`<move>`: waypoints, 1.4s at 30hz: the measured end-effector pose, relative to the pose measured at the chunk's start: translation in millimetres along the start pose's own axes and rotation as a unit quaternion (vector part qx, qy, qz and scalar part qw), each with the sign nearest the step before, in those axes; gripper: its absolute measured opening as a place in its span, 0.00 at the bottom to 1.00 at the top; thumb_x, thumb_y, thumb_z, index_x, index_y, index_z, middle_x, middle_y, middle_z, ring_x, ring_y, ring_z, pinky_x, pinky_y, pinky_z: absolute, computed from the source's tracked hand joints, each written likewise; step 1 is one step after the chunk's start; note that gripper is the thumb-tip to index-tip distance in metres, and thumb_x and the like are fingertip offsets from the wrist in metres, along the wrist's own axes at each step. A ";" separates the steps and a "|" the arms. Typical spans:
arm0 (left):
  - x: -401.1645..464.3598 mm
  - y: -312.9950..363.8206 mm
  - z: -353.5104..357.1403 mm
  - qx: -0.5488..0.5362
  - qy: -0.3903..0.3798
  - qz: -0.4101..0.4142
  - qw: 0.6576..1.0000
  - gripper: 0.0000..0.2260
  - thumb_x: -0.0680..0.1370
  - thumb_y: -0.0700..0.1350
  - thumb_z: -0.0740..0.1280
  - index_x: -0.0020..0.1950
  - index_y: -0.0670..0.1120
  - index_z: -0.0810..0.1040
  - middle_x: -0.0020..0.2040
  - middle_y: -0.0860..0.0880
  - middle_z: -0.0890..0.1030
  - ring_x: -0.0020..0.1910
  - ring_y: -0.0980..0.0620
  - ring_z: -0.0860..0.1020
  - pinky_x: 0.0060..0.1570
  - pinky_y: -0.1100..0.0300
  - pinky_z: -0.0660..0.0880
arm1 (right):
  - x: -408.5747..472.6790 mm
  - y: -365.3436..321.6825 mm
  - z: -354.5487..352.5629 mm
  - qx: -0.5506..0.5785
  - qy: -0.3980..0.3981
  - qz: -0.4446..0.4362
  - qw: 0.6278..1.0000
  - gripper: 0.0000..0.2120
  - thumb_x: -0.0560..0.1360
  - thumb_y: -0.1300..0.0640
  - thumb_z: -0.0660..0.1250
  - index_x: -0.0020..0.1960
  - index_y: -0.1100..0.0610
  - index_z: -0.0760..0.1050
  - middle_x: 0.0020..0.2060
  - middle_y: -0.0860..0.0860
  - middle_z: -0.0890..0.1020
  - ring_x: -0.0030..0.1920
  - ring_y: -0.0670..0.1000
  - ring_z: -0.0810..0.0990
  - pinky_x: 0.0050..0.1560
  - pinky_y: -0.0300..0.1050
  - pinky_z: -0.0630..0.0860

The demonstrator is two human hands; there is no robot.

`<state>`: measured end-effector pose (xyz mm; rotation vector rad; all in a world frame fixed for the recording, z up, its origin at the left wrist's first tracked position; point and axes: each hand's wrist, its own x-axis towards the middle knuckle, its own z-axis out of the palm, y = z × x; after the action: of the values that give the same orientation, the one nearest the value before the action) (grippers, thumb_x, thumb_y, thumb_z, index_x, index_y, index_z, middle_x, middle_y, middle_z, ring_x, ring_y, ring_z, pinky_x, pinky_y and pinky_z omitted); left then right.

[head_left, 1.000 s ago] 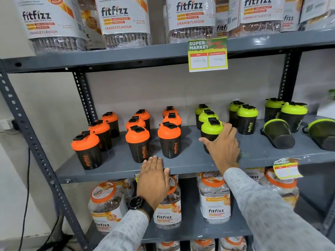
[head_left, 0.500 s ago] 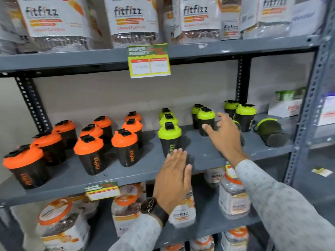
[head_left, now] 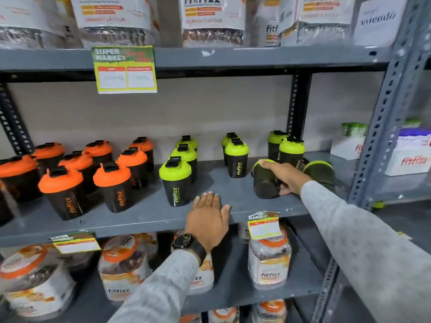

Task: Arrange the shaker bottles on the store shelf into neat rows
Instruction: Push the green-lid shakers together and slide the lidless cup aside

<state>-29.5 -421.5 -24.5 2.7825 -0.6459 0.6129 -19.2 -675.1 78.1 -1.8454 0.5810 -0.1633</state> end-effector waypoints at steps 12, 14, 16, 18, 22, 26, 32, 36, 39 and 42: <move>-3.7 3.6 -6.0 0.035 -0.002 0.006 0.999 0.31 0.83 0.57 0.43 0.76 0.42 0.69 0.76 0.41 0.71 0.77 0.44 0.66 0.78 0.51 0.55 | -38.3 -1.8 23.8 -0.072 0.206 -0.263 0.940 0.37 0.62 0.32 0.78 0.61 0.51 0.69 0.57 0.52 0.79 0.56 0.57 0.79 0.57 0.58 0.78; -3.8 3.7 -5.9 0.035 -0.002 0.007 0.999 0.30 0.83 0.57 0.44 0.76 0.41 0.70 0.76 0.41 0.72 0.77 0.44 0.67 0.78 0.51 0.56 | -47.4 7.0 31.8 -0.091 0.224 -0.306 0.921 0.37 0.65 0.38 0.80 0.63 0.54 0.68 0.60 0.54 0.78 0.59 0.58 0.78 0.60 0.58 0.75; -4.3 3.4 -6.0 0.032 0.000 0.006 0.999 0.30 0.83 0.57 0.45 0.75 0.41 0.71 0.75 0.41 0.72 0.76 0.44 0.68 0.78 0.50 0.57 | -51.4 16.8 36.7 -0.094 0.220 -0.324 0.915 0.35 0.67 0.43 0.81 0.64 0.55 0.68 0.61 0.54 0.77 0.60 0.58 0.77 0.59 0.55 0.75; -4.9 3.6 -6.0 0.030 0.004 0.005 1.000 0.30 0.83 0.57 0.46 0.75 0.41 0.71 0.75 0.41 0.73 0.76 0.44 0.69 0.77 0.50 0.58 | -53.4 26.9 39.1 -0.087 0.224 -0.335 0.911 0.35 0.67 0.46 0.82 0.65 0.55 0.68 0.60 0.54 0.77 0.60 0.57 0.78 0.56 0.51 0.73; -4.7 4.2 -5.5 0.031 0.006 0.005 0.999 0.29 0.84 0.57 0.47 0.75 0.41 0.71 0.75 0.41 0.73 0.75 0.44 0.69 0.77 0.50 0.58 | -56.9 37.7 42.9 -0.080 0.237 -0.356 0.900 0.37 0.65 0.46 0.84 0.66 0.54 0.68 0.60 0.53 0.76 0.58 0.54 0.78 0.54 0.50 0.76; -5.1 4.1 -6.1 0.037 0.008 0.008 0.999 0.29 0.84 0.57 0.46 0.76 0.42 0.70 0.76 0.41 0.72 0.76 0.44 0.68 0.78 0.50 0.57 | -60.1 38.7 39.0 -0.095 0.210 -0.360 0.904 0.43 0.66 0.41 0.82 0.73 0.54 0.66 0.65 0.52 0.73 0.61 0.51 0.75 0.57 0.47 0.73; -5.2 5.3 -5.7 0.040 0.013 0.002 0.999 0.29 0.84 0.56 0.46 0.75 0.41 0.71 0.75 0.41 0.73 0.75 0.44 0.69 0.77 0.50 0.58 | -43.5 18.9 -17.4 -0.175 0.325 -0.371 0.852 0.25 0.78 0.45 0.71 0.68 0.59 0.73 0.62 0.59 0.77 0.62 0.59 0.76 0.61 0.53 0.71; -4.9 6.7 -3.3 0.030 0.022 -0.005 0.999 0.30 0.83 0.57 0.47 0.73 0.41 0.74 0.72 0.40 0.76 0.73 0.43 0.72 0.76 0.49 0.61 | -4.2 7.3 -77.6 -0.279 0.343 -0.210 0.872 0.24 0.75 0.45 0.65 0.62 0.62 0.77 0.59 0.66 0.78 0.60 0.68 0.74 0.61 0.57 0.70; -5.1 6.9 -3.1 0.029 0.022 -0.007 0.999 0.30 0.83 0.57 0.47 0.74 0.41 0.73 0.73 0.41 0.75 0.74 0.43 0.71 0.76 0.50 0.59 | 6.8 7.1 -102.3 -0.295 0.273 -0.090 0.911 0.31 0.75 0.44 0.69 0.69 0.64 0.69 0.63 0.68 0.75 0.64 0.69 0.74 0.61 0.57 0.72; -5.1 6.7 -4.2 0.032 0.022 -0.006 0.999 0.30 0.83 0.57 0.46 0.74 0.41 0.73 0.73 0.41 0.75 0.74 0.44 0.71 0.77 0.50 0.59 | 4.8 12.5 -109.3 -0.256 0.182 0.000 0.949 0.33 0.71 0.42 0.75 0.67 0.63 0.74 0.63 0.63 0.80 0.61 0.65 0.80 0.59 0.53 0.77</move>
<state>-38.2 -424.2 -22.2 2.8202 -0.6112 0.7010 -61.3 -773.4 104.3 -2.3377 0.9465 -0.3895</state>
